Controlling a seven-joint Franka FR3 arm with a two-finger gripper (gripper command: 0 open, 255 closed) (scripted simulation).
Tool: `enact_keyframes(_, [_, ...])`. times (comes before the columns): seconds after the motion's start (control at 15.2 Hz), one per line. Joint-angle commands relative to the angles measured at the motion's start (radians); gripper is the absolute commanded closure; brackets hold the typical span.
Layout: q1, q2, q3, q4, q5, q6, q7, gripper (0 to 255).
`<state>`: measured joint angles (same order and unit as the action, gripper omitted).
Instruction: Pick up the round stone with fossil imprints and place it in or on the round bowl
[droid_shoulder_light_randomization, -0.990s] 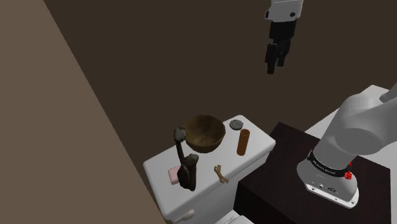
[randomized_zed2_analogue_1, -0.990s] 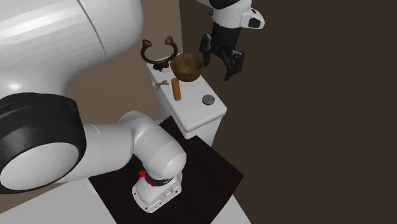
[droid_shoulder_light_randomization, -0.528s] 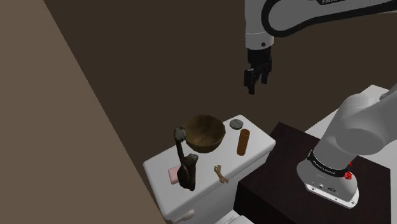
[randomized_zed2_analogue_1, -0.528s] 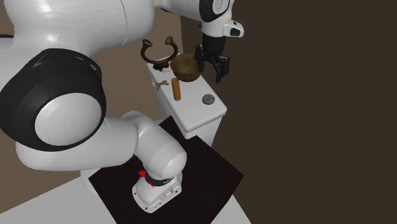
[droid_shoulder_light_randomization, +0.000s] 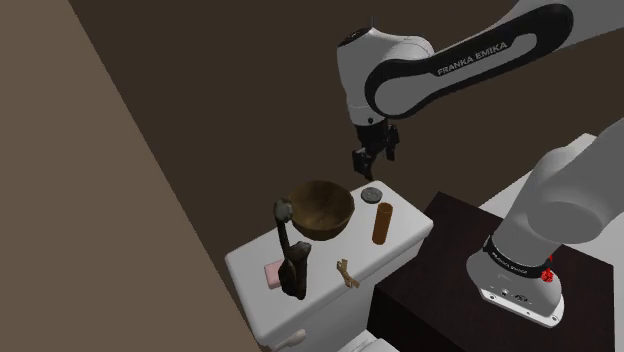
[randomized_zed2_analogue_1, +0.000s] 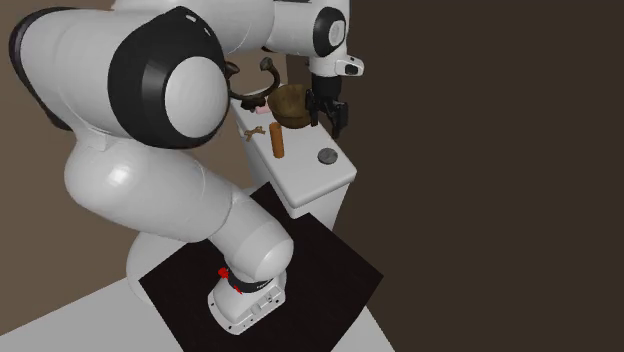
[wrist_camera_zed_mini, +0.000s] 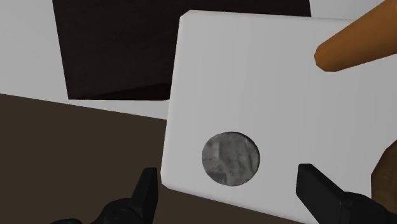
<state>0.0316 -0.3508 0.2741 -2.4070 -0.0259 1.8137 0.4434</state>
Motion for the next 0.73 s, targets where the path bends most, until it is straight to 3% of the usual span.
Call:
enact_keyframes(0.0, [-0.002,0.079,0.035,0.014,-0.026,0.038,0.071,0])
enact_keyframes(0.2, [0.007,0.201,0.063,0.044,-0.079,0.083,0.174,0])
enact_keyframes(0.66, [0.057,0.224,0.003,-0.034,-0.101,0.180,0.190,0])
